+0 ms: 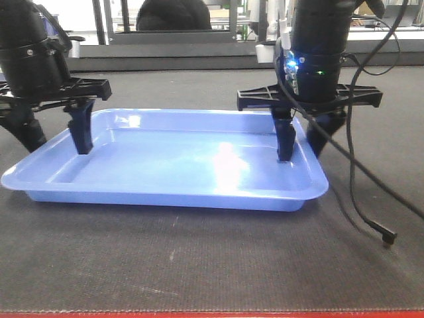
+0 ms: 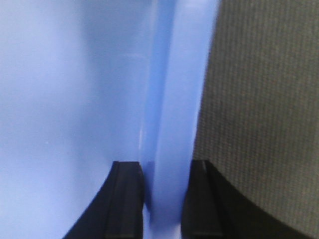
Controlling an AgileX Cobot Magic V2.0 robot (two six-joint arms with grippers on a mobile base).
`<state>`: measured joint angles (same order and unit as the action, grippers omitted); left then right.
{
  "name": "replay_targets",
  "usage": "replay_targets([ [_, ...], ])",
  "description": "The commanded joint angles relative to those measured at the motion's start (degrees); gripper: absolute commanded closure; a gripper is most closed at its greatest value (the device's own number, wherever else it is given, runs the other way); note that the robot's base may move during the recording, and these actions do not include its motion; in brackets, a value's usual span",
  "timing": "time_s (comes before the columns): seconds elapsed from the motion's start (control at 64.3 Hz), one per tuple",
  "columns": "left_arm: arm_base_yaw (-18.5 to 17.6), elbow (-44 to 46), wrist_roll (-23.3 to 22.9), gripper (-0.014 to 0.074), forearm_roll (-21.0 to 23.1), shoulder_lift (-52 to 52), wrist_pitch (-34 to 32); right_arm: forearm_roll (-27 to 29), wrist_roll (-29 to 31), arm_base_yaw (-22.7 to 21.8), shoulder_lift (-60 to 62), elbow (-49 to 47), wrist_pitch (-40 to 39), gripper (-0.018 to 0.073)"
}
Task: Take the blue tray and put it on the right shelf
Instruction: 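Lower both grippers onto opposite rims of the blue tray, then close both grippers on the tray rims and lift the tray, then hold the tray with both grippers while the base backs away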
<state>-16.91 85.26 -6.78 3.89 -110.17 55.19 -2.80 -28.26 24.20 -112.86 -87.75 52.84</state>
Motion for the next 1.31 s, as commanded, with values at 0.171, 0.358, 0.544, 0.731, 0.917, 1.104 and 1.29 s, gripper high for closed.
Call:
replay_targets([
  [0.171,-0.57,1.88,-0.52,0.0643,0.65,3.69,1.87,-1.09,0.63,-0.11,5.12,-1.72,0.65,0.0503],
  [0.358,-0.57,1.88,-0.52,0.0643,0.65,9.43,4.65,-1.40,0.69,-0.05,12.25,-1.72,1.23,0.0503],
  [0.544,-2.27,1.88,-0.67,0.0636,-1.56,18.69,7.83,-5.99,0.90,1.60,21.14,-1.72,6.38,0.0503],
  [0.731,-5.67,1.64,-3.67,0.0636,-5.51,25.14,15.32,-10.52,0.90,6.54,27.53,-1.40,11.29,0.0503],
  [0.917,-7.76,1.64,-5.10,0.0636,-6.08,30.69,18.56,-8.93,0.90,7.84,33.37,3.04,10.91,0.0503],
  [1.104,-9.95,1.39,-6.48,0.0636,-5.74,34.64,21.54,-6.87,0.90,7.84,38.67,9.47,10.59,0.0503],
  [1.29,-13.60,-1.93,-6.65,0.0636,-3.58,34.76,21.41,-6.36,0.90,7.84,41.92,10.68,10.96,0.0503],
])
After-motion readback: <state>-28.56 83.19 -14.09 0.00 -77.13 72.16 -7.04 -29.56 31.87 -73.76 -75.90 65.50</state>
